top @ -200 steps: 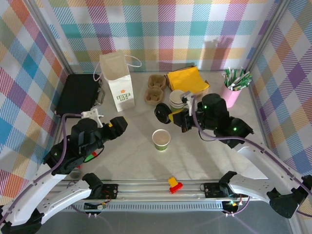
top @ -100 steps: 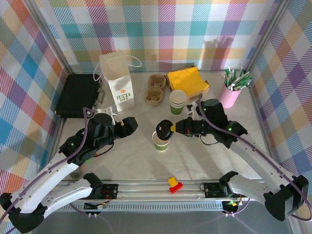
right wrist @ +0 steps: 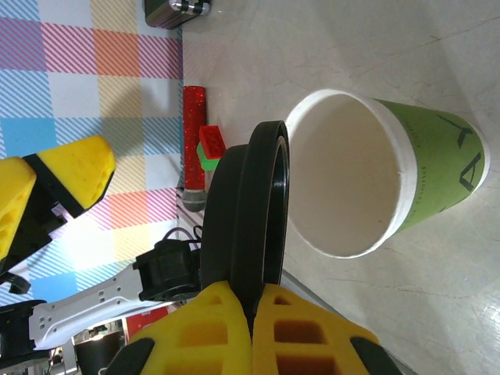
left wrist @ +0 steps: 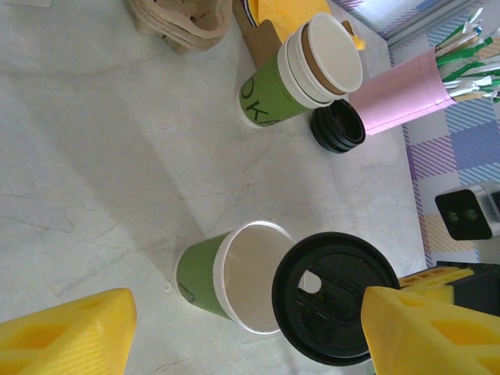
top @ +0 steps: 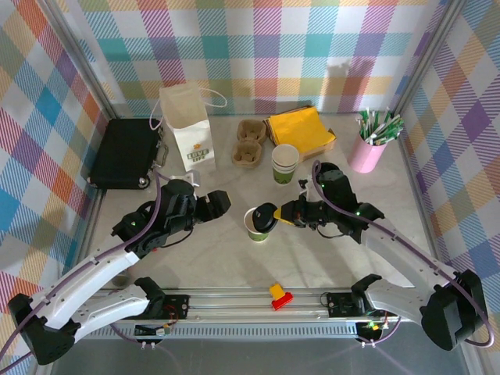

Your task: Pack the takeout coffee

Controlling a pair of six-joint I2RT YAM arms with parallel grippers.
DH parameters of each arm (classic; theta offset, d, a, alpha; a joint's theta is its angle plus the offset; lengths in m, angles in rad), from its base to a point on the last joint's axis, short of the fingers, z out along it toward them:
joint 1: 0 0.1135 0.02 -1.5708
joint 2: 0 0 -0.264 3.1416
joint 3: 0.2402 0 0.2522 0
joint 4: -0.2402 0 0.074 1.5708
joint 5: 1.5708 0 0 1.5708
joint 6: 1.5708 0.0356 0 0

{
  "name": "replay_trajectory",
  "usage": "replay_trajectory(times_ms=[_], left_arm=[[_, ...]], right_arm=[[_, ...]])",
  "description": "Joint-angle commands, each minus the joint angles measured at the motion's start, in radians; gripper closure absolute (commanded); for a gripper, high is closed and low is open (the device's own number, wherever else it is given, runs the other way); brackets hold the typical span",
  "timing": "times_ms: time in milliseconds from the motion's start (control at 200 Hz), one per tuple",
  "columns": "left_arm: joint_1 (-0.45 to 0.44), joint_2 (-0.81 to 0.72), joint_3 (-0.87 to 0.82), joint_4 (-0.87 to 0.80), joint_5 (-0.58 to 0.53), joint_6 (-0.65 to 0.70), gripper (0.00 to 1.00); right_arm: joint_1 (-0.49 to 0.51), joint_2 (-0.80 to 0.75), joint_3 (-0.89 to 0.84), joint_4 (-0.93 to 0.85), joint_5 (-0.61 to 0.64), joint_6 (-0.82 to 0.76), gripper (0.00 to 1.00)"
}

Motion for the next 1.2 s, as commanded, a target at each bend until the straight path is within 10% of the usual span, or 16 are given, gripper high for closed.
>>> replay_trajectory(times_ms=[0, 1195], left_arm=[[0.002, 0.002, -0.003, 0.036, 0.023, -0.009, 0.24], [0.002, -0.008, 0.056, -0.029, 0.057, -0.044, 0.24]], right_arm=[[-0.006, 0.014, -0.024, 0.069, -0.004, 0.016, 1.0], [-0.011, 0.126, -0.103, 0.172, 0.002, -0.008, 0.9]])
